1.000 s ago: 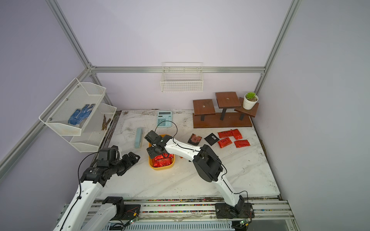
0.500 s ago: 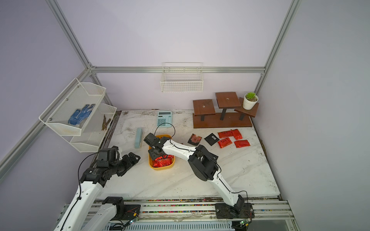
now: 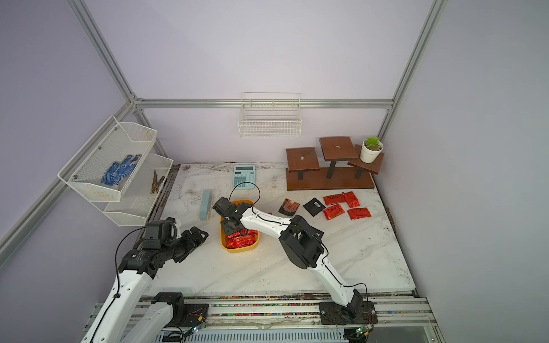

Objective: Take the tea bags out of the storage box
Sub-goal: Pick up the tea bag from the storage box.

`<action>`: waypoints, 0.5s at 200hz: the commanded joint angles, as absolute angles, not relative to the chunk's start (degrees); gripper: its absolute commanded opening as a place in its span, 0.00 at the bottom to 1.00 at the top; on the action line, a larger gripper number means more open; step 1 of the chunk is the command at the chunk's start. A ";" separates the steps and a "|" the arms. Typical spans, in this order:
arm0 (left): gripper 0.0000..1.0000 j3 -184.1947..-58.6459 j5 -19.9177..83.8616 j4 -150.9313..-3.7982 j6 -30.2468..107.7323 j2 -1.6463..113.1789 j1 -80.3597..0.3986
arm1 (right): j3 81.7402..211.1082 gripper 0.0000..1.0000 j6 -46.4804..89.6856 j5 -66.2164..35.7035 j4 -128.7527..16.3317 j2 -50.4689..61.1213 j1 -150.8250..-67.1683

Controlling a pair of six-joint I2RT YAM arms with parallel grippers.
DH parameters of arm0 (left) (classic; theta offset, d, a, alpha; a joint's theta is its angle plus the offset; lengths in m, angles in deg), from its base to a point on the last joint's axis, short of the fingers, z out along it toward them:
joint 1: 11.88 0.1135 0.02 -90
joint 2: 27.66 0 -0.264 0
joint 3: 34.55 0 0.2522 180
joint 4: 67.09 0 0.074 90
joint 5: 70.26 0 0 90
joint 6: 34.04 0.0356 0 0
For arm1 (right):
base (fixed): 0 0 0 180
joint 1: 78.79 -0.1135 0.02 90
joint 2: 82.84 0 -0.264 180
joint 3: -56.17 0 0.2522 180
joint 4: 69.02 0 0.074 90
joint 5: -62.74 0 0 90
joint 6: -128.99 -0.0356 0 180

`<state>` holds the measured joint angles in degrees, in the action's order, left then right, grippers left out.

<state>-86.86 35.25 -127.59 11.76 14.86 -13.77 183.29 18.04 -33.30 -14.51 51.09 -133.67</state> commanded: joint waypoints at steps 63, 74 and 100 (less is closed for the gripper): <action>0.84 -90.04 39.47 -127.39 11.70 13.60 -13.42 | 176.57 0.44 14.42 -31.09 -20.60 37.80 -131.73; 0.84 -90.21 39.84 -127.42 11.67 13.75 -13.46 | 174.92 0.44 13.84 -29.80 -21.71 36.27 -130.85; 0.84 -90.82 40.55 -127.36 11.51 14.09 -13.46 | 171.84 0.44 13.43 -28.56 -22.61 33.17 -129.26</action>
